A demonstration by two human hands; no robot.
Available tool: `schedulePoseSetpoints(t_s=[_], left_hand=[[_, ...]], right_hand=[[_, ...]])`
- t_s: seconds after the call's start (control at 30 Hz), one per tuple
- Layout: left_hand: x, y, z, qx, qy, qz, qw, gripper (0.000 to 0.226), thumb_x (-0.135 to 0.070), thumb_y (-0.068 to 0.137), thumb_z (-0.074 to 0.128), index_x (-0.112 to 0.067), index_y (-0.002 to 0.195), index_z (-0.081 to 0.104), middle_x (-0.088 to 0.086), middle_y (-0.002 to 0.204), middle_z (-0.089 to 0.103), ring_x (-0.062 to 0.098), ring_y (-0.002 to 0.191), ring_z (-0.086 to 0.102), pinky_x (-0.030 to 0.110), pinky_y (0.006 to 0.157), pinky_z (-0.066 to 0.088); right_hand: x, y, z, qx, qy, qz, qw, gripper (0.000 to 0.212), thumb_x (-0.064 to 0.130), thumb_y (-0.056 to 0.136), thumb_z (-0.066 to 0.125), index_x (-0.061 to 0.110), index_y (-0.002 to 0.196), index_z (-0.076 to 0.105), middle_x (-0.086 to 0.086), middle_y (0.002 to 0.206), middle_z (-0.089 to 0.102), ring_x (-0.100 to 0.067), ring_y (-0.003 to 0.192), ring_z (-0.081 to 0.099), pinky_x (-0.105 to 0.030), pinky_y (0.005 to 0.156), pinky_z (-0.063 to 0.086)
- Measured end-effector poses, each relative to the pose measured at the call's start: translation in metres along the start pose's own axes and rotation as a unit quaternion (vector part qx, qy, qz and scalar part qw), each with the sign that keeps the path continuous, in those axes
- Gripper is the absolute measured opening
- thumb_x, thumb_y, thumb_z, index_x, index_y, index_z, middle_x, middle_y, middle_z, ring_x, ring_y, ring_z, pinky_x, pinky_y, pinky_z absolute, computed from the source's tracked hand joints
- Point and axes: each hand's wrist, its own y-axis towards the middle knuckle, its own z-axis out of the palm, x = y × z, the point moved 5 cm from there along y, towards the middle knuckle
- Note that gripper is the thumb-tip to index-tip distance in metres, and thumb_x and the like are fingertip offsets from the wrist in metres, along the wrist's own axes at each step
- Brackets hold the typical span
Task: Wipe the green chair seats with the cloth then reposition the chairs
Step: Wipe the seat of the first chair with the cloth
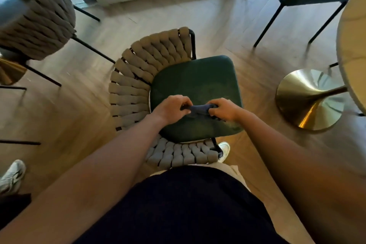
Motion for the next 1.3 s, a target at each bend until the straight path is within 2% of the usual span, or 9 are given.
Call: schedulePoseSetpoints(t_s=[0.13, 0.27, 0.43, 0.57, 0.67, 0.87, 1.1, 1.23, 1.3], left_hand=[[0.004, -0.002, -0.01, -0.027, 0.014, -0.019, 0.999, 0.021, -0.017, 0.092, 0.072, -0.019, 0.112, 0.068, -0.002, 0.105, 0.067, 0.008, 0.092, 0.063, 0.028, 0.086, 0.057], [0.018, 0.001, -0.015, -0.016, 0.033, -0.012, 0.999, 0.021, -0.016, 0.092, 0.072, -0.017, 0.113, 0.068, -0.001, 0.104, 0.068, 0.008, 0.091, 0.063, 0.028, 0.086, 0.057], [0.049, 0.016, -0.021, 0.018, 0.046, 0.037, 0.998, 0.021, -0.013, 0.092, 0.073, -0.015, 0.112, 0.068, 0.001, 0.106, 0.068, 0.01, 0.095, 0.064, 0.027, 0.089, 0.056], [0.074, 0.018, -0.027, 0.067, 0.031, 0.102, 0.992, 0.014, -0.014, 0.091, 0.073, -0.019, 0.104, 0.069, -0.003, 0.1, 0.066, 0.01, 0.09, 0.063, 0.027, 0.084, 0.056], [0.093, 0.014, -0.042, 0.093, 0.029, 0.14, 0.985, 0.013, -0.017, 0.092, 0.072, -0.022, 0.103, 0.068, -0.005, 0.099, 0.064, 0.006, 0.088, 0.061, 0.024, 0.082, 0.053], [0.107, -0.006, -0.06, 0.135, 0.062, 0.189, 0.971, 0.01, -0.016, 0.094, 0.069, -0.02, 0.104, 0.069, -0.003, 0.098, 0.066, 0.009, 0.089, 0.063, 0.03, 0.086, 0.057], [0.094, -0.015, -0.07, 0.144, 0.097, 0.237, 0.956, 0.012, -0.017, 0.095, 0.068, -0.022, 0.105, 0.068, -0.004, 0.099, 0.066, 0.009, 0.09, 0.064, 0.033, 0.087, 0.058], [0.088, -0.016, -0.073, 0.154, 0.117, 0.261, 0.946, 0.012, -0.016, 0.095, 0.068, -0.02, 0.106, 0.069, -0.003, 0.1, 0.066, 0.01, 0.091, 0.064, 0.035, 0.089, 0.058], [0.092, -0.015, -0.075, 0.166, 0.122, 0.265, 0.942, 0.013, -0.016, 0.095, 0.068, -0.021, 0.107, 0.069, -0.003, 0.101, 0.066, 0.01, 0.091, 0.064, 0.036, 0.089, 0.059]], right_hand=[[0.013, 0.015, -0.005, -0.01, 0.018, -0.027, 0.999, 0.016, 0.019, 0.096, 0.059, 0.019, 0.109, 0.068, -0.005, 0.094, 0.067, -0.018, 0.085, 0.064, -0.026, 0.071, 0.051], [0.021, 0.021, 0.0, -0.021, 0.044, -0.02, 0.999, 0.014, 0.021, 0.097, 0.059, 0.021, 0.108, 0.068, -0.004, 0.096, 0.066, -0.018, 0.088, 0.065, -0.026, 0.071, 0.05], [0.025, 0.027, 0.024, -0.083, 0.073, 0.042, 0.993, 0.012, 0.021, 0.095, 0.059, 0.021, 0.102, 0.069, -0.006, 0.098, 0.067, -0.019, 0.087, 0.064, -0.03, 0.07, 0.052], [0.036, 0.024, 0.056, -0.138, 0.108, 0.107, 0.979, 0.02, 0.023, 0.094, 0.058, 0.02, 0.109, 0.07, -0.006, 0.101, 0.068, -0.021, 0.092, 0.064, -0.038, 0.083, 0.056], [0.059, 0.019, 0.079, -0.17, 0.146, 0.131, 0.966, 0.023, 0.023, 0.094, 0.059, 0.023, 0.114, 0.069, -0.003, 0.101, 0.067, -0.019, 0.093, 0.064, -0.039, 0.085, 0.056], [0.099, -0.007, 0.124, -0.182, 0.202, 0.128, 0.954, 0.023, 0.022, 0.097, 0.059, 0.022, 0.118, 0.067, -0.002, 0.102, 0.066, -0.016, 0.091, 0.062, -0.027, 0.072, 0.048], [0.107, -0.023, 0.143, -0.196, 0.266, 0.126, 0.935, 0.028, 0.024, 0.096, 0.058, 0.024, 0.124, 0.064, -0.006, 0.105, 0.066, -0.022, 0.094, 0.066, -0.037, 0.084, 0.059], [0.114, -0.031, 0.149, -0.217, 0.291, 0.126, 0.923, 0.028, 0.023, 0.097, 0.055, 0.028, 0.123, 0.064, -0.008, 0.105, 0.066, -0.023, 0.092, 0.066, -0.032, 0.073, 0.055], [0.121, -0.033, 0.156, -0.223, 0.302, 0.13, 0.918, 0.031, 0.022, 0.097, 0.053, 0.027, 0.126, 0.063, -0.009, 0.105, 0.066, -0.023, 0.091, 0.065, -0.032, 0.073, 0.054]])
